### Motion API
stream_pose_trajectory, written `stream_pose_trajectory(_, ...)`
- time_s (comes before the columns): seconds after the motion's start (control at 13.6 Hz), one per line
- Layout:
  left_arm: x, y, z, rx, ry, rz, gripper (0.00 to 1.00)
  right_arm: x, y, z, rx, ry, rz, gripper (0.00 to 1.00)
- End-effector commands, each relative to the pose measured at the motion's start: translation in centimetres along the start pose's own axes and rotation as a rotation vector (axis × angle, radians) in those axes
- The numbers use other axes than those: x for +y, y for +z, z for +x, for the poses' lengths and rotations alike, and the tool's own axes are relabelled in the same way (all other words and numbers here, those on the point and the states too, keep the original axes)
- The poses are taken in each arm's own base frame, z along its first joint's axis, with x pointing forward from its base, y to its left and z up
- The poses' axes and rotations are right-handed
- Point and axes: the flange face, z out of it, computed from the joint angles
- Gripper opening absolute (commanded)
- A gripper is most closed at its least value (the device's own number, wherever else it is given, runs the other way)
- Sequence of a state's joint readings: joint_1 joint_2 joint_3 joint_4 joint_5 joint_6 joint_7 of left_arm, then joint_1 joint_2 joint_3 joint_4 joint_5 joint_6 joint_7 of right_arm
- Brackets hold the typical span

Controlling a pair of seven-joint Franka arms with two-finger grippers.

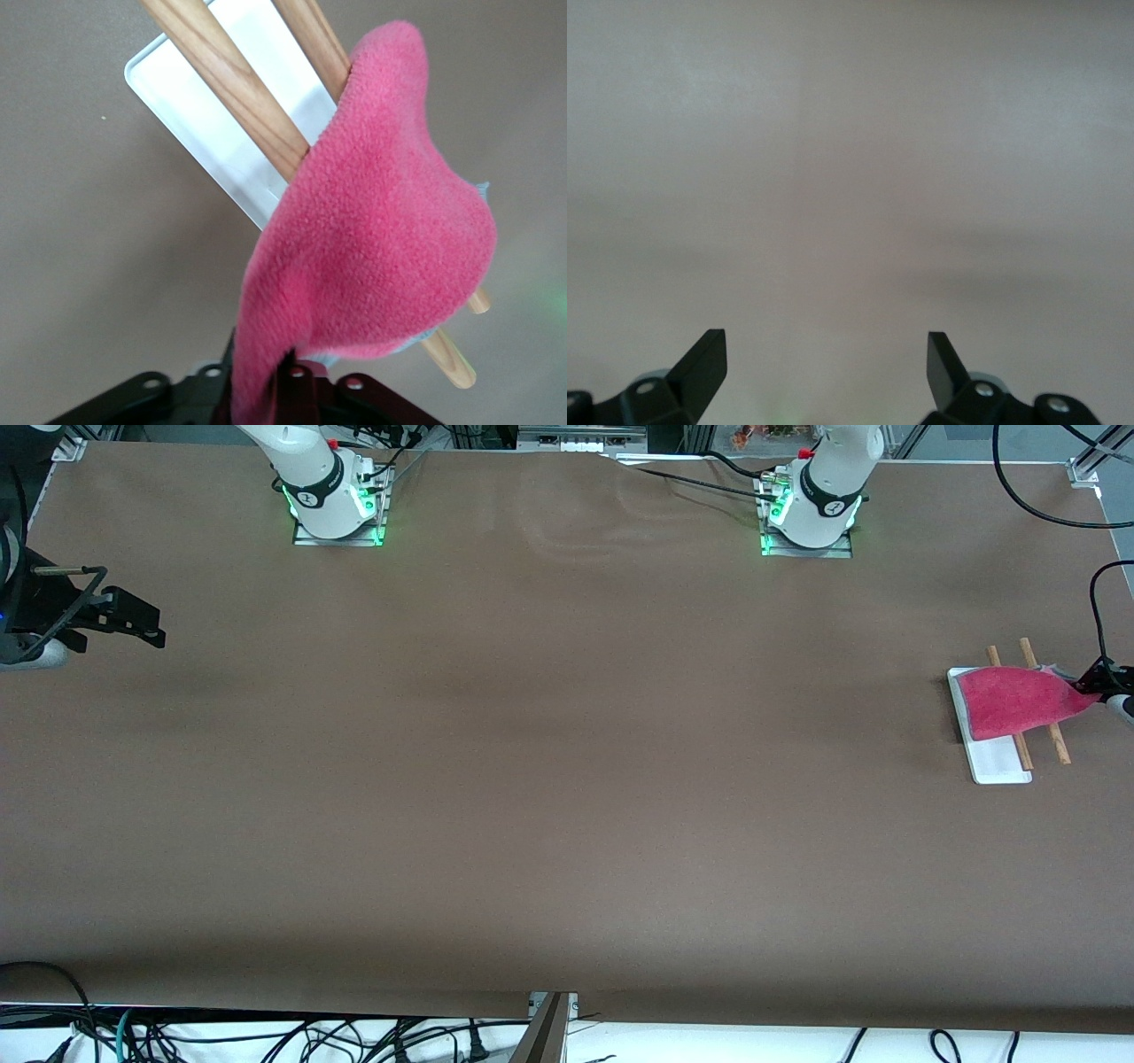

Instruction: Pass towel and hang on rack

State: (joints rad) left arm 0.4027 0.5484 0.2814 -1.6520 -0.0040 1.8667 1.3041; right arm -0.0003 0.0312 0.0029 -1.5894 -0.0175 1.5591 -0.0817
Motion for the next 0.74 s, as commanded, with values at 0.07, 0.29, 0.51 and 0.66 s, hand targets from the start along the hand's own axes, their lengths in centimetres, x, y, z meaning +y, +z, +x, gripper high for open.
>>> stream_pose_trajectory(0.07, -0.5, -1.4, -0.1, 0.004, 0.019, 0.025, 1.00, 0.3, -0.8, 0.4, 0.016, -0.008, 0.005, 1.00)
stream_pose_trajectory(0.29, -0.7, -3.7, 0.2, 0.013, 0.018, 0.064, 1.00, 0.3, -0.9, 0.5, 0.019, -0.008, 0.006, 1.00)
stream_pose_trajectory(0.51, 0.1, -8.7, 1.3, 0.010, 0.032, 0.082, 1.00, 0.2, -0.8, 0.6, 0.017, -0.006, 0.012, 1.00)
stream_pose_trajectory(0.66, 1.8, -12.1, 3.5, 0.002, 0.030, 0.068, 1.00, 0.3, -0.8, 0.6, 0.017, -0.008, 0.012, 1.00)
